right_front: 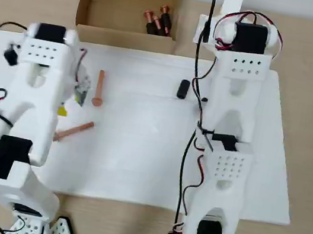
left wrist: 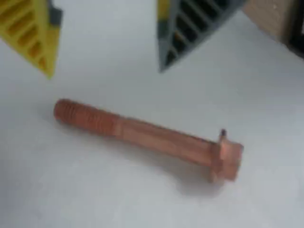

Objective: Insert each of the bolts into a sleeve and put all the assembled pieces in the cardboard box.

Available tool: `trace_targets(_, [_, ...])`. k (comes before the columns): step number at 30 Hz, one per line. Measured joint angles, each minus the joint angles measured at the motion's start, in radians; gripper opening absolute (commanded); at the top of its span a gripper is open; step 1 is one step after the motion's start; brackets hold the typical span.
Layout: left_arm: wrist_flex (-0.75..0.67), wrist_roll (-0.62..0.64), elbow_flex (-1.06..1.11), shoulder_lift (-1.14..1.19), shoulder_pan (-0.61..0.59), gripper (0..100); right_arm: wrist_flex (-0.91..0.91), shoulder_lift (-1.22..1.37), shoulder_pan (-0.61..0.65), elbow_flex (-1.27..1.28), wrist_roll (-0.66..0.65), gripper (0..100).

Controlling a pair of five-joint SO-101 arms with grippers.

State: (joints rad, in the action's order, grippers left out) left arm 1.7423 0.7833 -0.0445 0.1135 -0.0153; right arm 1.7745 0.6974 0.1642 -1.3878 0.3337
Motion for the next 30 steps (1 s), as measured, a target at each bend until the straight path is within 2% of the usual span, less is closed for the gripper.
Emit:
trace_targets(6, [0.000, 0.190, 0.115, 0.000, 0.011, 15, 0.000, 0.000, 0.000, 0.000, 0.000, 19.6])
trace_targets(20, [0.000, 0.201, 0.296, 0.000, -0.038, 16, 0.000, 0.000, 0.000, 0.000, 0.000, 19.6])
trace_targets(30, [0.000, 0.235, 0.301, 0.000, -0.038, 15, 0.000, 0.000, 0.000, 0.000, 0.000, 19.6])
